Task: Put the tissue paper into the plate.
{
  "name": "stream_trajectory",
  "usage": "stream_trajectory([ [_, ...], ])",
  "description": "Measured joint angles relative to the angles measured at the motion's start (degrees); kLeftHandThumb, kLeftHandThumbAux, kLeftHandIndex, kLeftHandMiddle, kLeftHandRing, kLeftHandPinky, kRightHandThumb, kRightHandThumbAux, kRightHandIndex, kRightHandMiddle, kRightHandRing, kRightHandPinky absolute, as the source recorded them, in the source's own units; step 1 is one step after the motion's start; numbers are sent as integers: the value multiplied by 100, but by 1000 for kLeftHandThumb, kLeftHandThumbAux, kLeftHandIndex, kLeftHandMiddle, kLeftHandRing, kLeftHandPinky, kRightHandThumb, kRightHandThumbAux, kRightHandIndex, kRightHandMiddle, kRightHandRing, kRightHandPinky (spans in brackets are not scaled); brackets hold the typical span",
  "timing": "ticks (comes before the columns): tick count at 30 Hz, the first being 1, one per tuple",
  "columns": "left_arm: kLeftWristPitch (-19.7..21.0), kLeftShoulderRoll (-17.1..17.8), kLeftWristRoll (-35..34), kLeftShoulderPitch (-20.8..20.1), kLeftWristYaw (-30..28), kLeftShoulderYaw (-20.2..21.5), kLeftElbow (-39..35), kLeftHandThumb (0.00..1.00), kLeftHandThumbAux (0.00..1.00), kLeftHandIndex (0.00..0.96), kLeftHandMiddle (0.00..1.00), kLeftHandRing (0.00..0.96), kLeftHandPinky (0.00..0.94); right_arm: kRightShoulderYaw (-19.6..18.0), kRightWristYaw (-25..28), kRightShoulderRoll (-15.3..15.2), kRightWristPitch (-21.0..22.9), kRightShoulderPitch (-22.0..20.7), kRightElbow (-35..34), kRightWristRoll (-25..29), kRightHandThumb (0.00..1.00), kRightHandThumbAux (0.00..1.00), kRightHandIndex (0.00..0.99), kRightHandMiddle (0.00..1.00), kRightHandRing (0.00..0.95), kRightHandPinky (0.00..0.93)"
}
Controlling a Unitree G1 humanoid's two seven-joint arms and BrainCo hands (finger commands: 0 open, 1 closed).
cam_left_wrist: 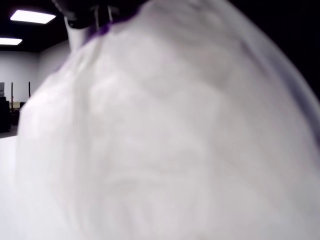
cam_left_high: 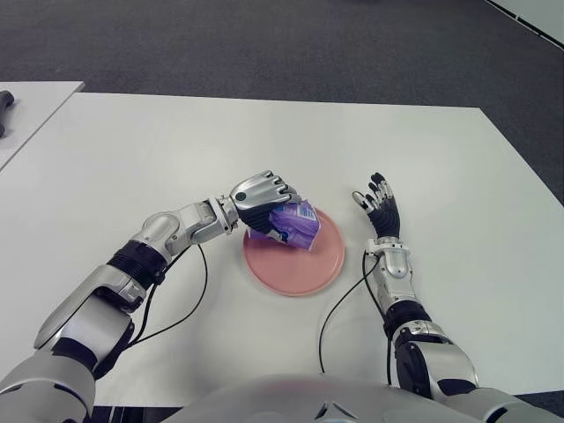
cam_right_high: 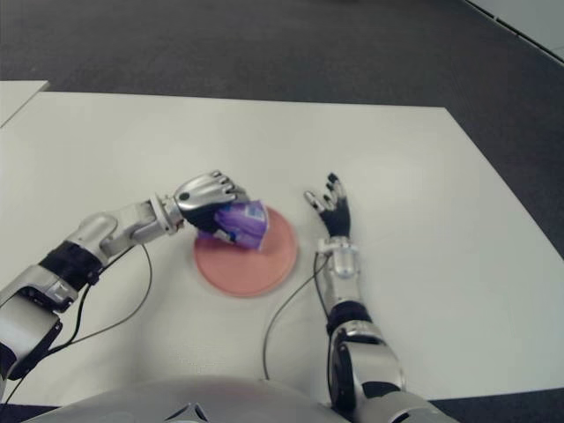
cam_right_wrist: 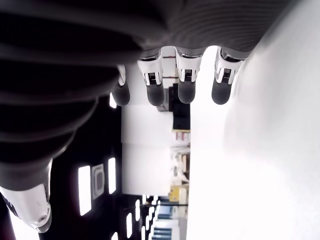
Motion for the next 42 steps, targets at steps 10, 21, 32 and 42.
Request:
stream_trajectory([
  [10,-144,0,-416,188,-400,30,-176,750,695,444,827,832,780,4,-4,-1,0,3,-3,-1,116,607,18,45,42,75],
  [21,-506,-110,-1321,315,-1041,37,-19,703,700,434,722,699,649,18,-21,0,0,3,-8,-1,116,607,18,45,42,75],
  [32,-194,-133,-2040,351,-2366,61,-287,34,364,11,14,13,12,30,-34,3,-1,14,-13,-1,116,607,18,45,42,75],
  [42,71,-132,-1875,440,-2475,97,-522,0,315,0,0,0,0,32,-41,3,-1,15,-13,-1,116,607,18,45,42,75],
])
